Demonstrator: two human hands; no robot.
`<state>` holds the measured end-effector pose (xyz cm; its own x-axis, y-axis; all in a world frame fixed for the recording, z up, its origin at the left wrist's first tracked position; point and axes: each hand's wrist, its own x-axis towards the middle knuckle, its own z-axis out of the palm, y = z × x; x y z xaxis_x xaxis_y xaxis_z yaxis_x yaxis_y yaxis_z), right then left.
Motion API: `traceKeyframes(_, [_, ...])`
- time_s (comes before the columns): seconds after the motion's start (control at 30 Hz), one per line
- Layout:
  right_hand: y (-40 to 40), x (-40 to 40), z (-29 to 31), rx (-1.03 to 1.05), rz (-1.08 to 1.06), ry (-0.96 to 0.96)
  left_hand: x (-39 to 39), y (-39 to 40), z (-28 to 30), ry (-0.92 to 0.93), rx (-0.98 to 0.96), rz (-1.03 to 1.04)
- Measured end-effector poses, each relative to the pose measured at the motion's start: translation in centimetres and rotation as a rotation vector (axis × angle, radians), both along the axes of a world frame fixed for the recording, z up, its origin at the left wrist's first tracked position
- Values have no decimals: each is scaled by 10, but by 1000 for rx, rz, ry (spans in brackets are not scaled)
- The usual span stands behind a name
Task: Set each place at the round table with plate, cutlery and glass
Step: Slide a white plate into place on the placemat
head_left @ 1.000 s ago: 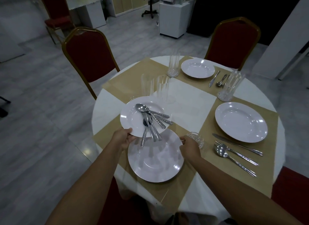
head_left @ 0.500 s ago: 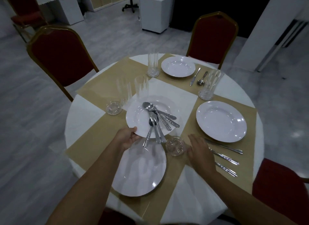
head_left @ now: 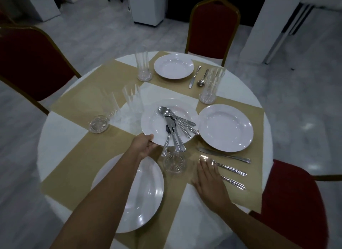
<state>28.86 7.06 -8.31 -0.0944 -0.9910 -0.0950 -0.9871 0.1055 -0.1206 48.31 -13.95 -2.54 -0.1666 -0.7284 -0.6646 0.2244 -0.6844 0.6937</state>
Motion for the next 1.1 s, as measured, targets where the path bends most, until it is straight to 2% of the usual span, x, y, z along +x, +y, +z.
traceKeyframes(0.23, [30, 14, -16, -37, 97, -92, -17, -14, -4, -48, -1, 11])
traceKeyframes(0.73, [31, 10, -22, -87, 157, -62, -36, -37, -25, -79, 72, 120])
traceKeyframes(1.1, [30, 9, -22, -82, 168, -51, -46, -33, -19, -67, 130, 164])
